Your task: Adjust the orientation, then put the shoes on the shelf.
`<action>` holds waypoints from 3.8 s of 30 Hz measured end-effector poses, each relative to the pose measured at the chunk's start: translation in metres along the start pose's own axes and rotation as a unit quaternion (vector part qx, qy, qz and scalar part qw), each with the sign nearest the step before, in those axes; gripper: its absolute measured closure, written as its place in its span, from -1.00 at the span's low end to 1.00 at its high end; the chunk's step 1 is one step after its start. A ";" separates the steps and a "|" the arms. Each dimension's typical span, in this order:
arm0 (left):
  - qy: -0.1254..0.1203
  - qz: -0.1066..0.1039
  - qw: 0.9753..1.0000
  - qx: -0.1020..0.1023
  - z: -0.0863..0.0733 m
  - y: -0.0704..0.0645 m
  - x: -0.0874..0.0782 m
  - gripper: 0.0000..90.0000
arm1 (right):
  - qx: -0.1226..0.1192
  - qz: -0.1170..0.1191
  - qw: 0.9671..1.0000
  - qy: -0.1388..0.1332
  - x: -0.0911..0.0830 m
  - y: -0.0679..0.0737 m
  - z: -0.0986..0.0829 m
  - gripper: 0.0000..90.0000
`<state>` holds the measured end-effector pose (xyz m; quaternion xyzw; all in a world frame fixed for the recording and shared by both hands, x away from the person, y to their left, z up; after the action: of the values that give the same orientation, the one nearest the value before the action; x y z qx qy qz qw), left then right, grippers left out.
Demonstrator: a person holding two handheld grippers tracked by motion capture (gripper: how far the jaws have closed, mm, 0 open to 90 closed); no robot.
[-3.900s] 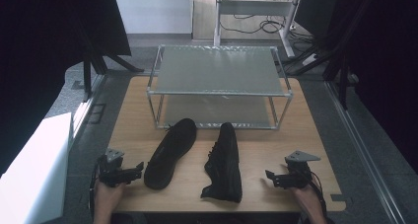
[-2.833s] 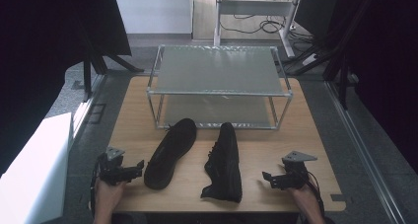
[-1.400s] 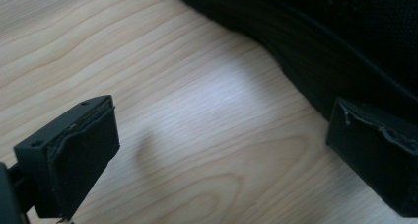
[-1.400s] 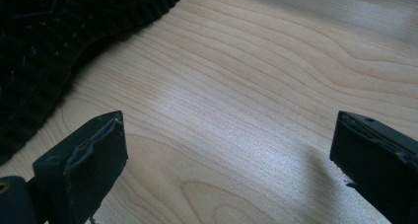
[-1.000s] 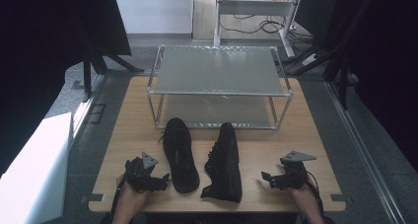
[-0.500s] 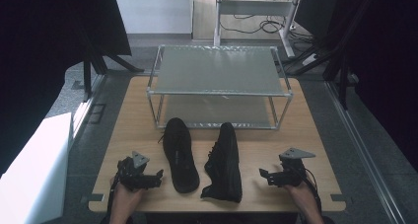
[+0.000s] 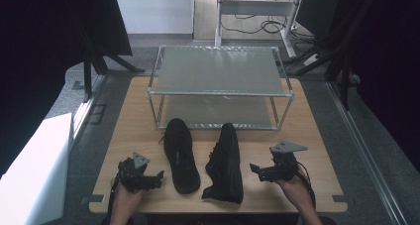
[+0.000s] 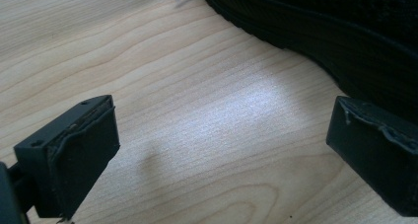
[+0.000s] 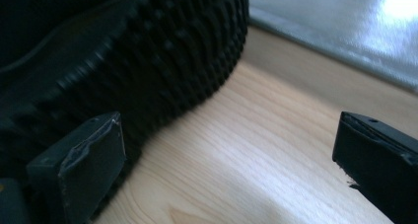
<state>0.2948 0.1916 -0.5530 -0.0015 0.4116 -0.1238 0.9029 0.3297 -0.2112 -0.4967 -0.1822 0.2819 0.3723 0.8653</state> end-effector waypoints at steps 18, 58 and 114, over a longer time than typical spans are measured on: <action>0.010 0.000 1.000 0.006 -0.002 -0.001 0.002 -1.00 | -0.026 0.019 0.999 -0.004 0.020 0.025 0.042 -1.00; 0.017 0.000 1.000 0.008 -0.003 -0.002 0.005 -1.00 | 0.004 -0.035 0.999 0.024 -0.014 -0.018 -0.008 -0.94; 0.002 -0.044 0.999 0.003 -0.020 -0.043 -0.032 -1.00 | 0.059 -0.028 0.998 0.013 -0.060 0.000 -0.075 -0.79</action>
<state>0.2501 0.1585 -0.5382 -0.0162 0.4128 -0.1643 0.8957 0.2693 -0.2832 -0.5175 -0.1433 0.3092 0.3280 0.8811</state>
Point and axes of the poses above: each handheld gripper's, and its own axes: x roughly forward along the jaws, z roughly out of its top, y roughly to its left, the point moved 6 cm from there along x, roughly forward along the jaws, and after that the axes turned 13 degrees about -x, right-handed, at the moved point
